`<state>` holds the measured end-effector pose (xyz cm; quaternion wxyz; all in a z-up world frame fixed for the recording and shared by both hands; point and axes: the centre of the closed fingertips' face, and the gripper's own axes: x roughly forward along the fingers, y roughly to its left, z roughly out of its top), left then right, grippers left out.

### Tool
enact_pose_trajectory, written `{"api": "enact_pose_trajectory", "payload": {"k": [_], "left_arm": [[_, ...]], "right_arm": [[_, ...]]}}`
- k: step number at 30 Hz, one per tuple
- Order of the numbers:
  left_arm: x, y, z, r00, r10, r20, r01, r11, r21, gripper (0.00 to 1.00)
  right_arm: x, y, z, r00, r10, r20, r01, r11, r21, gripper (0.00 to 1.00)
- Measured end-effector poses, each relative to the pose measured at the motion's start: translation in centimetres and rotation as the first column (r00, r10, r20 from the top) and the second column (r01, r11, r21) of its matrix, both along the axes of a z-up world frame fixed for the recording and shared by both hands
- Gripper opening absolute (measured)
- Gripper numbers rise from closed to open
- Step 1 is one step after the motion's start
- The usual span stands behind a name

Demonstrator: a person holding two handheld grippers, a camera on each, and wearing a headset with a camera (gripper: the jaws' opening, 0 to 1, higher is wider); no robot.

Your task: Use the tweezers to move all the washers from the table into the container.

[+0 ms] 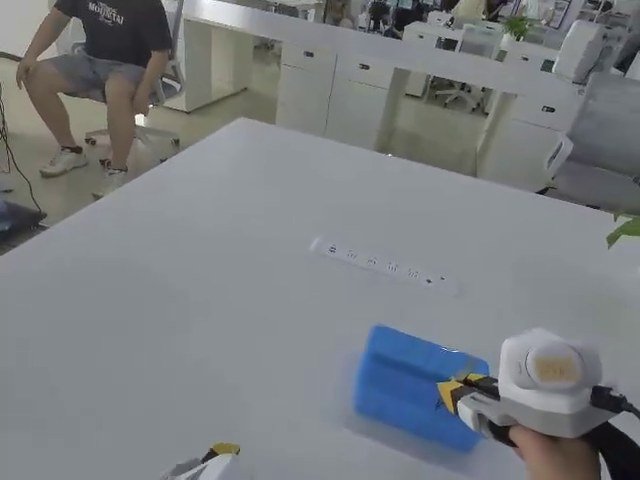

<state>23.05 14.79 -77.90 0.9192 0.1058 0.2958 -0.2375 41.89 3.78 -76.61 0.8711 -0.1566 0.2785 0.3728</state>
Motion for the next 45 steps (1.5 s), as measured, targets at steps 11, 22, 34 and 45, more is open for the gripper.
{"api": "enact_pose_trajectory", "payload": {"k": [11,22,34,45], "left_arm": [[2.6,-1.2,6.8,0.992,-0.077,0.102,0.087,0.992,-0.096,0.58],[3.7,-3.7,12.4,0.960,-0.235,0.151,0.258,0.952,-0.165,0.35],[3.3,-7.2,17.5,0.889,-0.401,0.223,0.441,0.881,-0.174,0.18],[1.1,-9.5,14.9,0.820,-0.558,0.127,0.572,0.802,-0.172,0.29]], "right_arm": [[-5.1,1.5,5.0,0.994,0.095,0.055,-0.100,0.991,0.093,0.03],[-10.3,2.3,8.4,0.984,0.172,0.051,-0.178,0.968,0.177,0.03],[-13.9,3.9,11.3,0.951,0.301,0.065,-0.308,0.931,0.193,0.03],[-16.3,3.7,8.5,0.919,0.394,0.022,-0.394,0.915,0.091,0.03]]}}
